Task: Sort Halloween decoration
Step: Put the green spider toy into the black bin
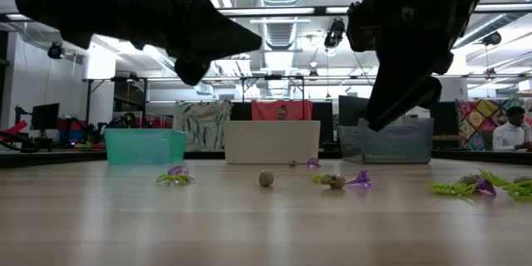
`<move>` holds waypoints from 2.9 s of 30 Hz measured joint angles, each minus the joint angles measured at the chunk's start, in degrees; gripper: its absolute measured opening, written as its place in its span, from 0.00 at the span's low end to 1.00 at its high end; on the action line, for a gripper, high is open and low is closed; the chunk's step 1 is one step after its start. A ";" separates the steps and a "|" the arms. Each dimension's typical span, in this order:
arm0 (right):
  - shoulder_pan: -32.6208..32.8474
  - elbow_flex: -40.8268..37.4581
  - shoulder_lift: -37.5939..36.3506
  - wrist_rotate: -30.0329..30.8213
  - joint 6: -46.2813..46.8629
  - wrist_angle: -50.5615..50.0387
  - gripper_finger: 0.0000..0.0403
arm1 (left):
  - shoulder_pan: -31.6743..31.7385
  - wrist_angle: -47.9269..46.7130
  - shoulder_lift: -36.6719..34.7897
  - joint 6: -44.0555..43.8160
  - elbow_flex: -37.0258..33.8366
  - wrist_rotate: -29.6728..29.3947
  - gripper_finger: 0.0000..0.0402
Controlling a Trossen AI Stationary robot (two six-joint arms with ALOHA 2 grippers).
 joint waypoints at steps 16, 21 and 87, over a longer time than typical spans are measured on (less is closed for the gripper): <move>2.21 0.00 1.78 3.85 4.51 0.13 0.25 | -0.28 -6.30 18.28 7.92 13.69 0.54 0.00; 2.55 0.00 4.44 3.83 4.43 1.59 0.25 | -0.28 -9.31 22.13 8.90 16.37 0.54 0.00; 3.22 0.00 11.34 9.25 -24.89 12.66 0.39 | -0.46 -10.50 28.34 11.49 20.39 -0.11 0.00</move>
